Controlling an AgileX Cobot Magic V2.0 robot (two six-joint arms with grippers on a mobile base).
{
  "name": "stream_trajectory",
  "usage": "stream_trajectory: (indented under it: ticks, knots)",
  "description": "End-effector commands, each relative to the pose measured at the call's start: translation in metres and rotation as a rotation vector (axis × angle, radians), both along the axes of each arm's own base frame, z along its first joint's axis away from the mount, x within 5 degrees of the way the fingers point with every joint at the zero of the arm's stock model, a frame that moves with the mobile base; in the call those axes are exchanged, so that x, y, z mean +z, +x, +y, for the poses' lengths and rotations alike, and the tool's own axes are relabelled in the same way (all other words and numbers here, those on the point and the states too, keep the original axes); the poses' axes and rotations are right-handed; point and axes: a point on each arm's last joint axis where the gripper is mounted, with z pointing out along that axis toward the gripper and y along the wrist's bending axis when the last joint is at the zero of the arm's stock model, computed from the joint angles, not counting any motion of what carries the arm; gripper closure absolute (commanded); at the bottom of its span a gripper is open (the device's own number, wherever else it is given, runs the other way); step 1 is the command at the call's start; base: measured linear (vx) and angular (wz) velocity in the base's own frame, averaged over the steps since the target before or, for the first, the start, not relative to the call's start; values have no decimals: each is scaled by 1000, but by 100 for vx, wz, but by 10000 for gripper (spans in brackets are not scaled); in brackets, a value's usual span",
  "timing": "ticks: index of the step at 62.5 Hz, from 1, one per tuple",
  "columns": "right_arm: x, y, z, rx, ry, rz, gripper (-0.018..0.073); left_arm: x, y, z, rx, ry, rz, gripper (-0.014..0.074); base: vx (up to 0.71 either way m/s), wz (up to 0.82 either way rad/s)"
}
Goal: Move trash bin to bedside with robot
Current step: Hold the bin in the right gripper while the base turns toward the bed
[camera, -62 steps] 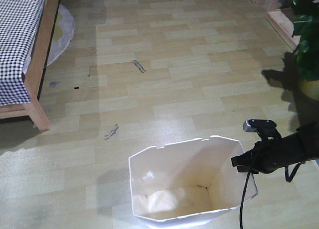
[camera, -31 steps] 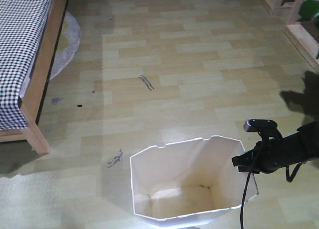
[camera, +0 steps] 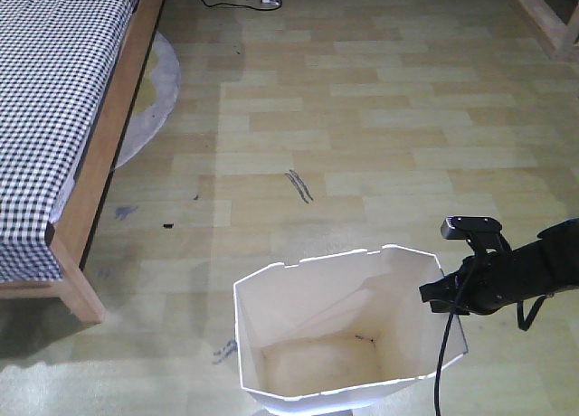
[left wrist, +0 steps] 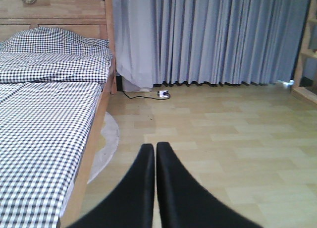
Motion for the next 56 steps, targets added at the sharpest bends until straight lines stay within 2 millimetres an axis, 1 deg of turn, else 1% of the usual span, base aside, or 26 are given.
stream_trajectory:
  ticks: [1, 56]
  knots:
    - [25, 8, 11, -9, 155, -56, 564, -2, 1, 0, -4, -14, -60, 602, 43, 10]
    - [25, 8, 11, -8, 156, -56, 564, -2, 1, 0, -4, -14, -60, 602, 46, 1]
